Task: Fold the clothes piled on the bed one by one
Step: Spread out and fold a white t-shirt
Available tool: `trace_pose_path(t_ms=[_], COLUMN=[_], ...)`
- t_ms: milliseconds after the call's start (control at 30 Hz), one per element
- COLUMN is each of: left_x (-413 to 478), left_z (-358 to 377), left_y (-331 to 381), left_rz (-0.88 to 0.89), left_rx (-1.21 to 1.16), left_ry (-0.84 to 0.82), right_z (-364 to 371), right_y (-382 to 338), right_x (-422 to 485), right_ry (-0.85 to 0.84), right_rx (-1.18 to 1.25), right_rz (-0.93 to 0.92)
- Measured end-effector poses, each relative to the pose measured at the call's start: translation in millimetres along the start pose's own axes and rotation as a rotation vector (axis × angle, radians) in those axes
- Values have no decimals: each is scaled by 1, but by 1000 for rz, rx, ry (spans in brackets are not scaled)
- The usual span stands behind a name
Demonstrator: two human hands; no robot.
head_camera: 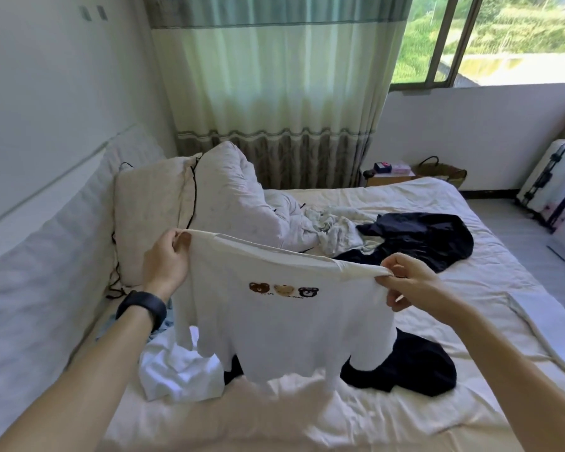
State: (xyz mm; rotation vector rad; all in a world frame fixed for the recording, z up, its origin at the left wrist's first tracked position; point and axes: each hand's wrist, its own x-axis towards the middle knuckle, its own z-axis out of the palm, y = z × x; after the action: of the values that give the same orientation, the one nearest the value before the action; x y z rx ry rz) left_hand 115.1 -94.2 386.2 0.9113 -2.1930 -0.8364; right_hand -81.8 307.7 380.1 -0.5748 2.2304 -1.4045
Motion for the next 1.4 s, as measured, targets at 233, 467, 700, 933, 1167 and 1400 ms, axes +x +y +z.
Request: trace_pose_path(t_ms=[233,467,700,933,1167,1400], left_x=[13,20,6,-45,-87,-135], left_z=[-10,-20,-24,-19,-55,-85], left_y=[-6,-10,-10,-7,-50,-68], left_rz=[112,190,294,14,595,609], left_rx=[155,161,259,130,699,720], left_ry=[-10,1,48,149,115,224], right_z=[-2,-3,-1,26,21,50], right_y=[7,4,-2,5,45,63], right_x=[-2,-6,-6,-16,-40,-79], right_ry=[-22,114,308,384,603,776], right_rx=[-207,-177,-84,-46,-297,-278], right_rz=[3,-153,-73,-148,-252,-445])
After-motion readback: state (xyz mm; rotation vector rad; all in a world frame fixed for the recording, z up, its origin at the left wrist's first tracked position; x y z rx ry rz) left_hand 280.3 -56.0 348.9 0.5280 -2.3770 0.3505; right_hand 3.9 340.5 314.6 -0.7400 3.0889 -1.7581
